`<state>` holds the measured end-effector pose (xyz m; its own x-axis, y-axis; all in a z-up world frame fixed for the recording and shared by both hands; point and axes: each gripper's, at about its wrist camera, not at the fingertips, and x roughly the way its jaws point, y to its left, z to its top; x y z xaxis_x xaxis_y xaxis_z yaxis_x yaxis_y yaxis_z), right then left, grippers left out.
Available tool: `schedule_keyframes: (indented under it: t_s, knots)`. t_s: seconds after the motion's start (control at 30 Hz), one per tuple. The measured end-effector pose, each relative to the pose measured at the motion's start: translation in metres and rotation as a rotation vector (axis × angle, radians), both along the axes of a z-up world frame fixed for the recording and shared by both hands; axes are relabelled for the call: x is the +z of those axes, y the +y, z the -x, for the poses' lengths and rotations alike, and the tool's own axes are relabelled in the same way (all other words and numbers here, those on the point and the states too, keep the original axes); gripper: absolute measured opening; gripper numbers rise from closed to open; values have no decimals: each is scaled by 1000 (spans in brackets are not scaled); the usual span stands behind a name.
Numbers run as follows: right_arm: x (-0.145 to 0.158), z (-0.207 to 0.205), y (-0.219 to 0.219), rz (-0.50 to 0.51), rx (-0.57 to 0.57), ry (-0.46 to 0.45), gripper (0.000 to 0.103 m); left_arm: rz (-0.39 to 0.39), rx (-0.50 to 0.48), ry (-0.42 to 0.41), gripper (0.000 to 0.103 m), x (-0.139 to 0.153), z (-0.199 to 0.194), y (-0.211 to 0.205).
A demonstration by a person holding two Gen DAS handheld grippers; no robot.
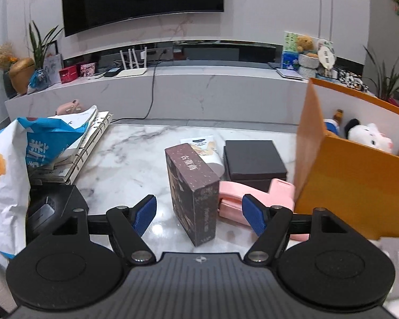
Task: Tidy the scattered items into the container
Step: 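Grasp the pink notebook with the right tool while the left tool grasps the dark purple box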
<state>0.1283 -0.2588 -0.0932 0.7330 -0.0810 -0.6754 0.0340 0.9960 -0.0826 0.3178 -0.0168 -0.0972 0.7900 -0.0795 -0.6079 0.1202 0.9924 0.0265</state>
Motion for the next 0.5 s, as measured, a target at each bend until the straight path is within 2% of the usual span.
schedule_keyframes:
  t_s: [0.3, 0.47, 0.5]
  knots:
    - [-16, -17, 5, 112, 78, 75, 90, 5, 30, -9, 84, -12, -14, 6]
    - [-20, -27, 2, 124, 74, 110, 90, 13, 48, 2, 83, -14, -20, 12]
    - [-21, -28, 0, 129, 68, 120, 90, 23, 44, 6, 80, -14, -20, 14]
